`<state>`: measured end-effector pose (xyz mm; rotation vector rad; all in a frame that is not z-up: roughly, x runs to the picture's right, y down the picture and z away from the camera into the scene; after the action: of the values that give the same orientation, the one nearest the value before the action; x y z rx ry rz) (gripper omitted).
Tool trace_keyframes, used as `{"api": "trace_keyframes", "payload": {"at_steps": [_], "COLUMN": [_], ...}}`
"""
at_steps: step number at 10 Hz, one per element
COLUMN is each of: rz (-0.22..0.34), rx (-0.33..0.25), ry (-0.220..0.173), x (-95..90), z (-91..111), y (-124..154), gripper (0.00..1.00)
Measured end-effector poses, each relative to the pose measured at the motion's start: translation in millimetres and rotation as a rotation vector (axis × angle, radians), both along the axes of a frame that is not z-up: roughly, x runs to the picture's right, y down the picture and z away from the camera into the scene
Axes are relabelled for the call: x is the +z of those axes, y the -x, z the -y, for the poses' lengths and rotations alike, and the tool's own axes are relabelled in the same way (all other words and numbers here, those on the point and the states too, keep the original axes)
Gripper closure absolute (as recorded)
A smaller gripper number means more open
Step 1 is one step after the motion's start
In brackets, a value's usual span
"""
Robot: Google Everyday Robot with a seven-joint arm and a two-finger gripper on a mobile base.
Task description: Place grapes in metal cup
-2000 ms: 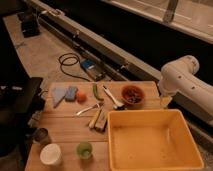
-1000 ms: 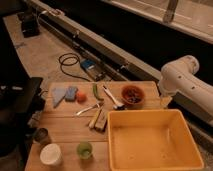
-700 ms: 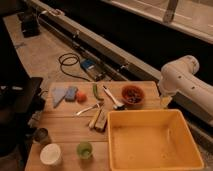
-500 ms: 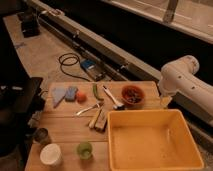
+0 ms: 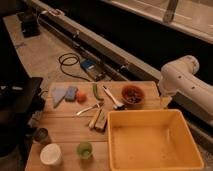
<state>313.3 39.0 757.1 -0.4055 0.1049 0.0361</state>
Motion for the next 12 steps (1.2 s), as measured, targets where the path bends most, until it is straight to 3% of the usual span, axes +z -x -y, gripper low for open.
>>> {"api": "trace_keyframes", "payload": {"at_steps": [3, 8, 10, 12], "rz": [0.005, 0.101, 0.173, 0.179], "rx": [-0.010, -0.111, -0.134, -0.132], "ry": [-0.001, 0.037, 0.052, 0.057], "x": [0.3, 36.3, 57.0, 58.3], "z": [2, 28, 35, 35], "y": [1, 69, 98, 98], "gripper": [0.26, 0.26, 0.26, 0.26]}}
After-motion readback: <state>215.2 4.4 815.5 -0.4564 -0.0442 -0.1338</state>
